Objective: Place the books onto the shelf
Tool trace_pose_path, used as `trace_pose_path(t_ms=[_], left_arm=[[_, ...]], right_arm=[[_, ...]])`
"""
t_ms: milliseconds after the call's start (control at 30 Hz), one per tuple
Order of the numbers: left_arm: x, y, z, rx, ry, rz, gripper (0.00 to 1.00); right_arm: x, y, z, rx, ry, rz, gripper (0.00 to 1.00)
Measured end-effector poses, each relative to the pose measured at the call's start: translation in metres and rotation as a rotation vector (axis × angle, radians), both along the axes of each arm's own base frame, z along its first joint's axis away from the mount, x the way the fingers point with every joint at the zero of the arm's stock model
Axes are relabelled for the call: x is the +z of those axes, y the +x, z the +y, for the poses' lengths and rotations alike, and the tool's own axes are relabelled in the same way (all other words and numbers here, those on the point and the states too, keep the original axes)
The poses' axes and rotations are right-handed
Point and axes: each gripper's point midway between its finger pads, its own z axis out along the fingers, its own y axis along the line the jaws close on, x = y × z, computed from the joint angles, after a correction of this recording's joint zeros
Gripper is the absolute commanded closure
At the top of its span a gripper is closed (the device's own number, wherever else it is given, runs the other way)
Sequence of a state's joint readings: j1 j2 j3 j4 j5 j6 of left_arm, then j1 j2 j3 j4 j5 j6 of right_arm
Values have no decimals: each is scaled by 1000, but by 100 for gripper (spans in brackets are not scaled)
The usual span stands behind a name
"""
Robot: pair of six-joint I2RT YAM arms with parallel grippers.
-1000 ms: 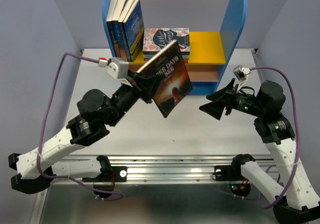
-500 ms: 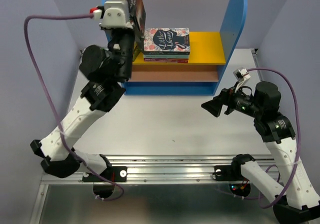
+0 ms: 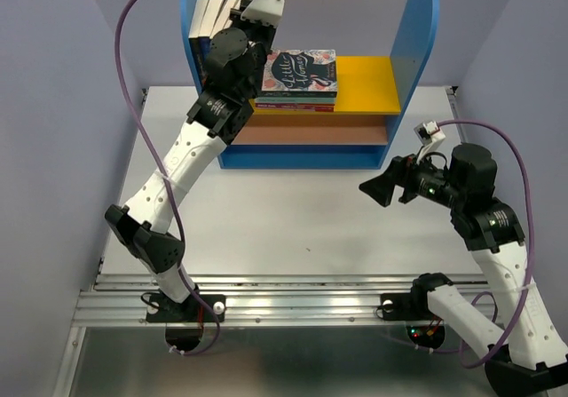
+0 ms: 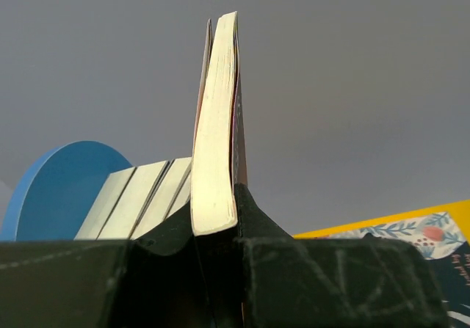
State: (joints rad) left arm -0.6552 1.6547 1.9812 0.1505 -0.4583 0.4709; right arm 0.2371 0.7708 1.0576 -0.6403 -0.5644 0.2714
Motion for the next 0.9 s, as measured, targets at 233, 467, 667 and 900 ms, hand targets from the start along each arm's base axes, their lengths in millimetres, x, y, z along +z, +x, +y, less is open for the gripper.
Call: trace_pose_path(t_ms=[233, 467, 667, 900], left_arm=[[-3, 16, 28, 37, -29, 16, 100], [-24, 13, 33, 20, -81, 57, 100], [-60, 19, 29, 19, -76, 125, 100], [-91, 17, 30, 16, -111, 161, 100]], right_arm=[[-1, 0, 0, -1, 0, 6, 0], [-6, 3, 3, 8, 5, 28, 0], [-6, 5, 5, 19, 11, 37, 0], [-11, 4, 7, 32, 17, 47, 0]])
